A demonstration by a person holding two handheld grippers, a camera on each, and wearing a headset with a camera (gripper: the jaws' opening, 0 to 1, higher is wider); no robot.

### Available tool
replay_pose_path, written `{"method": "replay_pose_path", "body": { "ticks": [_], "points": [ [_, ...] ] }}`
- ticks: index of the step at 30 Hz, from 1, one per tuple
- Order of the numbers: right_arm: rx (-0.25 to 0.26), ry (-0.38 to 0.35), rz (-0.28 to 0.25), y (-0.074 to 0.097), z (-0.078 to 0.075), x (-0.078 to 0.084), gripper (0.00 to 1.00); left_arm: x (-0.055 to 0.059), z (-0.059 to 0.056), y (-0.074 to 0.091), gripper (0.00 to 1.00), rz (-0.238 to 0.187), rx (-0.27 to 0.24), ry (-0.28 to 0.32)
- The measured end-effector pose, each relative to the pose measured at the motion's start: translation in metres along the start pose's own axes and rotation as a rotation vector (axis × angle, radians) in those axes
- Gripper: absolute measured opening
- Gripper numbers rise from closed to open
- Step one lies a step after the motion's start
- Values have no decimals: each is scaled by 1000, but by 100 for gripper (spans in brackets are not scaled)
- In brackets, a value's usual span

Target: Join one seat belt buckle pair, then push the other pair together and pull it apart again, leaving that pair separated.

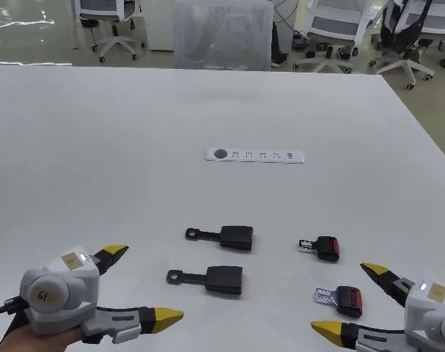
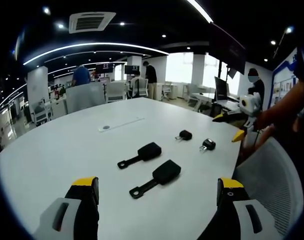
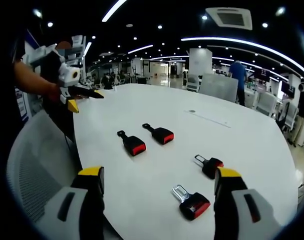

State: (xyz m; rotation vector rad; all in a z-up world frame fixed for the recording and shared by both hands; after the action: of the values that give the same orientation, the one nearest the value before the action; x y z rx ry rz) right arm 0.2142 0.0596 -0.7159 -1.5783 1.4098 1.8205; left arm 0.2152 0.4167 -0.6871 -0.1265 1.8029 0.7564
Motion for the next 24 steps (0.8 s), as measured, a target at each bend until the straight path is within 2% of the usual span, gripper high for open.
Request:
{"method": "replay_pose_path", "body": {
  "ticks": [24],
  "points": [
    [-5, 8, -5, -4, -5, -2, 92, -4, -4, -1, 100, -1, -4, 1]
  ]
}}
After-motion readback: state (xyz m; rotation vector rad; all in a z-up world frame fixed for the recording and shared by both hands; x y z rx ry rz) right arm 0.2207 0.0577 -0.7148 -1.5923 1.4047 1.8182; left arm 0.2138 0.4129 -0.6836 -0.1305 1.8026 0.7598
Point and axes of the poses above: the centre of the closed fingertips' face, and the gripper's own axes: y roughly backward along the fingers, z roughly to its left, x roughly out of its underside, the point moved 6 cm from there along y, roughly backward along the fingers, and after that the axes turned 14 degrees about x, right-handed, at the moved point
